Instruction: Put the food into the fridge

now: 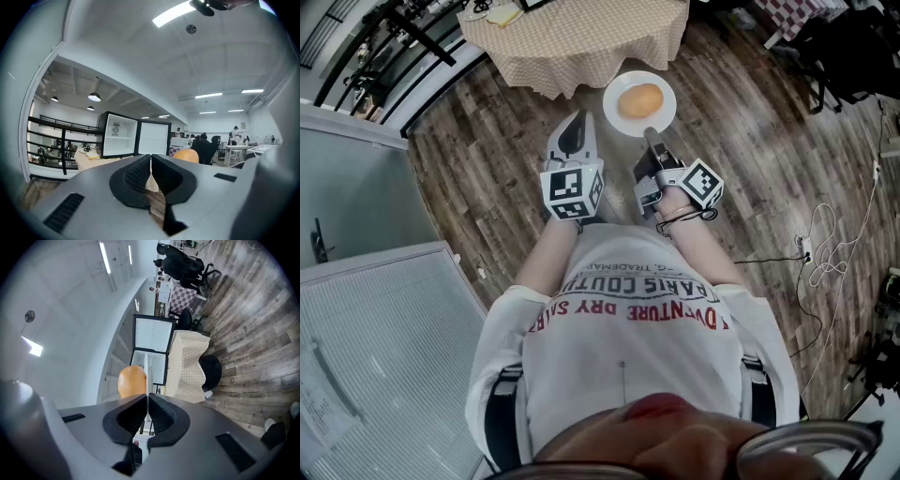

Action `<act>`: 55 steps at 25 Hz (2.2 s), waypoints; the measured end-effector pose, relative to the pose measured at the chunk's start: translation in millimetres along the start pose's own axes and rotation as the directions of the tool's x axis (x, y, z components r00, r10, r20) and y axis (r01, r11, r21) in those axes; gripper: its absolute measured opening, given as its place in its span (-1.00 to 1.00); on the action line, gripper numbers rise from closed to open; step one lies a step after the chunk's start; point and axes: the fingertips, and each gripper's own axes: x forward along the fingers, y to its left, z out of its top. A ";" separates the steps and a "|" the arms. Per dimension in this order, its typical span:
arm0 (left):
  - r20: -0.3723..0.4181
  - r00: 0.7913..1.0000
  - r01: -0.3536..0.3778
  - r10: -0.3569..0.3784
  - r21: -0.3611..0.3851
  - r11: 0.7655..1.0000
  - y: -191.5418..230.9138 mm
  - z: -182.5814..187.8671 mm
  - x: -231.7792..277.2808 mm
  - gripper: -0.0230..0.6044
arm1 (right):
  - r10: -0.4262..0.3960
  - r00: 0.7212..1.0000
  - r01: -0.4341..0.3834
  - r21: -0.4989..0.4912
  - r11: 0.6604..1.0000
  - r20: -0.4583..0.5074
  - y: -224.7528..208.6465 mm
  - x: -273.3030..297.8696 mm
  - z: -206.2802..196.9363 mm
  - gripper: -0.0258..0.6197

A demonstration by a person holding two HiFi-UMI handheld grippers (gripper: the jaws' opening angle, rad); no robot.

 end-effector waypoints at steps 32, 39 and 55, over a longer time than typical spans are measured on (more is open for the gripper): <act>-0.093 0.995 0.019 -0.025 -0.067 0.998 39.1 -30.1 68.7 -0.84 | 0.066 0.998 -0.067 0.073 0.995 0.010 -8.5 67.6 18.1 -0.82; -0.091 0.993 0.062 -0.071 -0.098 0.993 83.3 -11.6 152.7 -0.84 | 0.036 0.998 -0.040 0.078 0.996 0.045 -5.4 149.8 41.5 -0.82; -0.086 0.986 0.131 -0.142 -0.125 0.983 184.9 13.2 305.3 -0.84 | -0.008 0.993 -0.002 0.091 0.996 0.117 -8.7 331.4 75.7 -0.82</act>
